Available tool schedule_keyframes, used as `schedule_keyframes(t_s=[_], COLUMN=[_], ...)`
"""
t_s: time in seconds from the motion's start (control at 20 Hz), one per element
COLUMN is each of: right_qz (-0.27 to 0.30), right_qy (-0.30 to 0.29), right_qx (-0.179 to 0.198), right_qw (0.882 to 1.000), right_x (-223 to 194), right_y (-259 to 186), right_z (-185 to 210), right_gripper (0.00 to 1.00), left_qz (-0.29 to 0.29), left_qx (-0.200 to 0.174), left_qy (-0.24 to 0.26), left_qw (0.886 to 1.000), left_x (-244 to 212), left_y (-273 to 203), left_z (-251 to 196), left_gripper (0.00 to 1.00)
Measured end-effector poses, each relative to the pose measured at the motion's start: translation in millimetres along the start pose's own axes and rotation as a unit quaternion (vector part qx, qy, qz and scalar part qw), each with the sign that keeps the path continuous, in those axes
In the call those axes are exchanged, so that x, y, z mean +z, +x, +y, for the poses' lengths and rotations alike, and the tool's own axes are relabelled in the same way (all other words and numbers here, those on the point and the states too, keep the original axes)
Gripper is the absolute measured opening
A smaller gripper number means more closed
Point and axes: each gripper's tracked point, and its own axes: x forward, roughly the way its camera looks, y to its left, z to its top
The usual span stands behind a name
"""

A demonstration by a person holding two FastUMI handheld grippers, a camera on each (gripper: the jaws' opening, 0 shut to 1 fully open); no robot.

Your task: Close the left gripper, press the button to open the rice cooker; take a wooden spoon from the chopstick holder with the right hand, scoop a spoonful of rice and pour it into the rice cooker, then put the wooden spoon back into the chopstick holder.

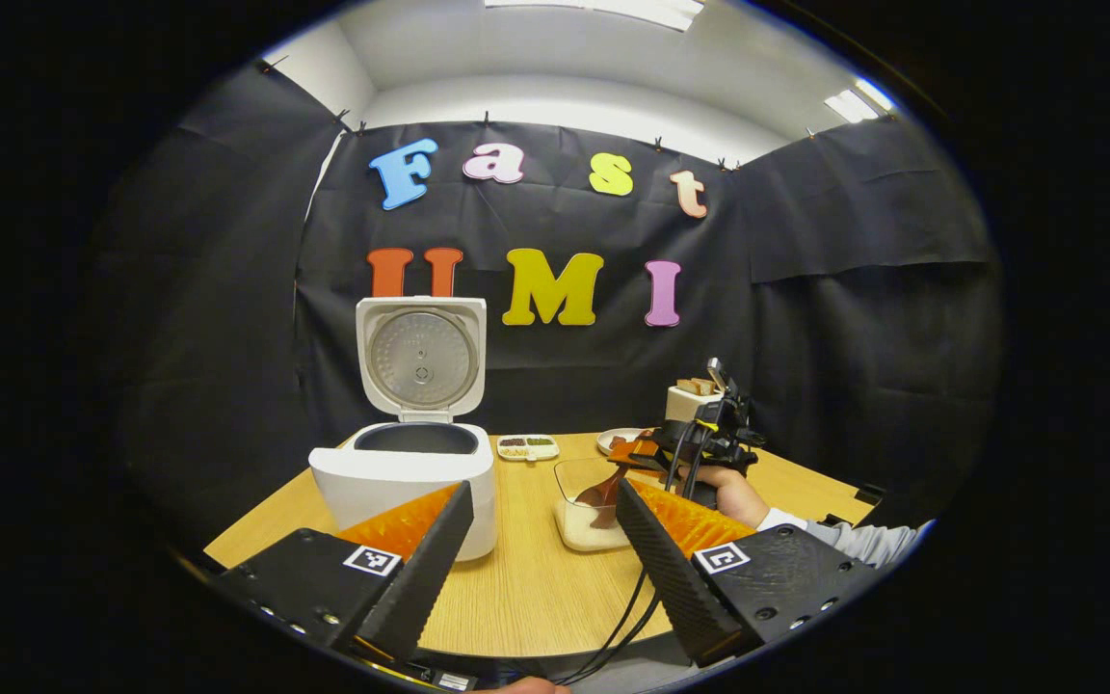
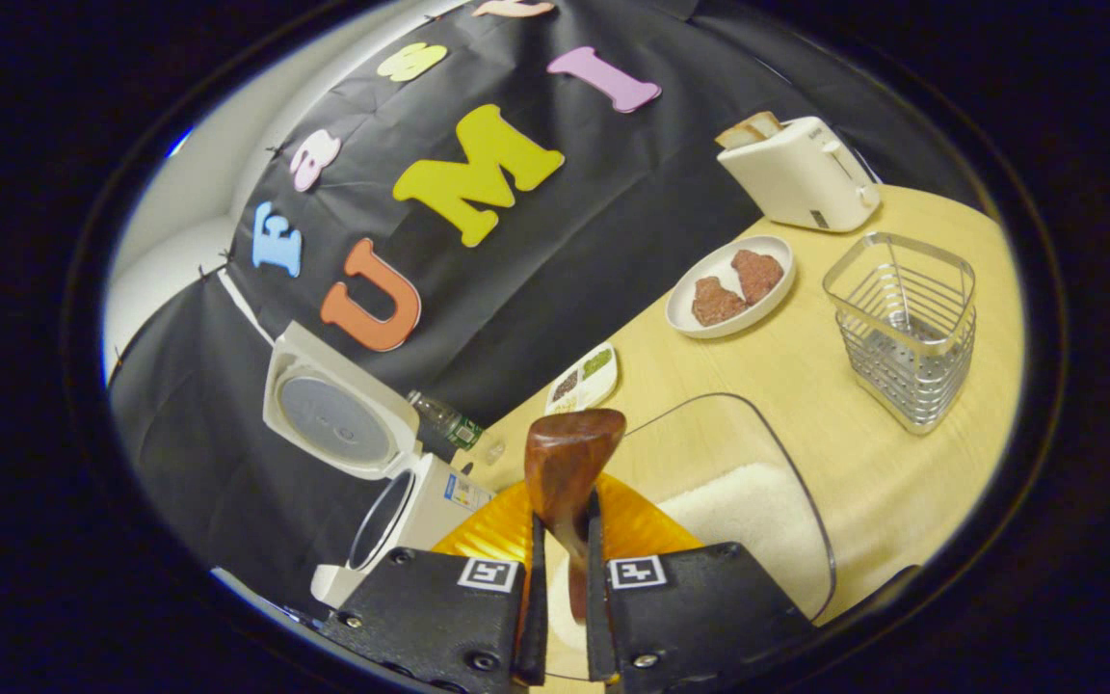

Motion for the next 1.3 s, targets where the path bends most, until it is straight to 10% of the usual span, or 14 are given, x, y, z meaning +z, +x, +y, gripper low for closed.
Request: schedule_keyframes(t_s=[0.65, 1.2, 1.3], right_qz=[-0.088, -0.031, -0.029], right_qy=[0.199, 0.426, 0.427], right_qx=[0.067, 0.182, 0.187], right_qw=[0.974, 0.886, 0.884], right_x=[76, 72, 71], right_y=[-45, -52, -50], right_z=[-30, 13, 25], right_gripper=[0.20, 0.17, 0.18], left_qz=[0.005, 0.004, 0.001], left_qx=[-0.004, 0.013, 0.011], left_qy=[0.000, 0.003, 0.002], left_qw=[1.000, 1.000, 1.000], left_x=[-4, -3, -2], left_y=[0, -2, -4], left_z=[-5, 10, 13], left_gripper=[0.94, 0.94, 0.94])
